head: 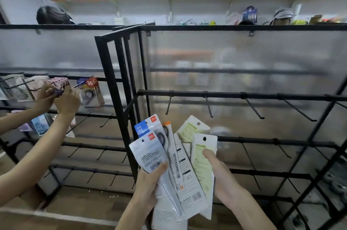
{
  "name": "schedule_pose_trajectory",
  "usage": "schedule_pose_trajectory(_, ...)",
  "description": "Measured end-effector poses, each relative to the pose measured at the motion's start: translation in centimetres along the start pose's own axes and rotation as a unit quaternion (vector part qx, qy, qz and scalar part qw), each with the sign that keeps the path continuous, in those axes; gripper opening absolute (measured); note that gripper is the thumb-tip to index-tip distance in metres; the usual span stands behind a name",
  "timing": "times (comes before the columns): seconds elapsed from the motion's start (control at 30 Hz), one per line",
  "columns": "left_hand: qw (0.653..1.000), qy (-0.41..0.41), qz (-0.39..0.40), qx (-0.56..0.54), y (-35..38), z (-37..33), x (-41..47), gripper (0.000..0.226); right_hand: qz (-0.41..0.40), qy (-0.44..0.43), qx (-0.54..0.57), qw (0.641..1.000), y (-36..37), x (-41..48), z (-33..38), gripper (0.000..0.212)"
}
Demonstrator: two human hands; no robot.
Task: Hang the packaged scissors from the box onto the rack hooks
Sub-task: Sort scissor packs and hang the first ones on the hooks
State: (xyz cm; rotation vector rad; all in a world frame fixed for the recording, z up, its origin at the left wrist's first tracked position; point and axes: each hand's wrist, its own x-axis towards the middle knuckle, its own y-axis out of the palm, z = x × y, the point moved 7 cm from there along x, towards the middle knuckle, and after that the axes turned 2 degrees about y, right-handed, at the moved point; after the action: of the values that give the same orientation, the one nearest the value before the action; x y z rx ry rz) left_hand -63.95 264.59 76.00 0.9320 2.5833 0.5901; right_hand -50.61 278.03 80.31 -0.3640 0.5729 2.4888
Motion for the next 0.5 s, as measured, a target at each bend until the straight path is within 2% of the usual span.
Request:
schedule_pose_trajectory(0.13,1.000,-0.013,-0.014,0.003,-1.1,0.6,0.2,0.035,-0.019,0.001,-0.022,1.000,0.4,0.3,-0.3,0.038)
schedule_pose_trajectory(0.23,1.000,-0.020,-0.014,-0.001,-1.6,0.9,0.5,0.038,-0.061,0.000,0.009,0.998,-0.7,1.1,-1.1,0.046)
schedule_pose_trajectory(0.3,1.000,-0.024,-0.016,-0.003,-2.0,1.0,0.8,0.041,-0.076,-0.012,0.027,0.997,-1.6,1.1,-1.0,0.066)
schedule_pose_trajectory(0.4,0.999,-0.031,-0.019,-0.003,-2.6,0.9,1.3,0.041,-0.049,-0.035,0.057,0.997,-2.0,0.8,-0.2,0.114)
schedule_pose_trajectory(0.43,0.999,-0.032,-0.021,0.001,-2.7,0.8,1.4,0.040,-0.036,-0.039,0.071,0.996,-2.0,0.7,0.2,0.118)
schedule_pose_trajectory(0.5,0.999,-0.027,-0.018,0.015,-2.8,0.5,1.8,0.040,-0.022,-0.033,0.082,0.996,-1.9,0.9,0.7,0.112)
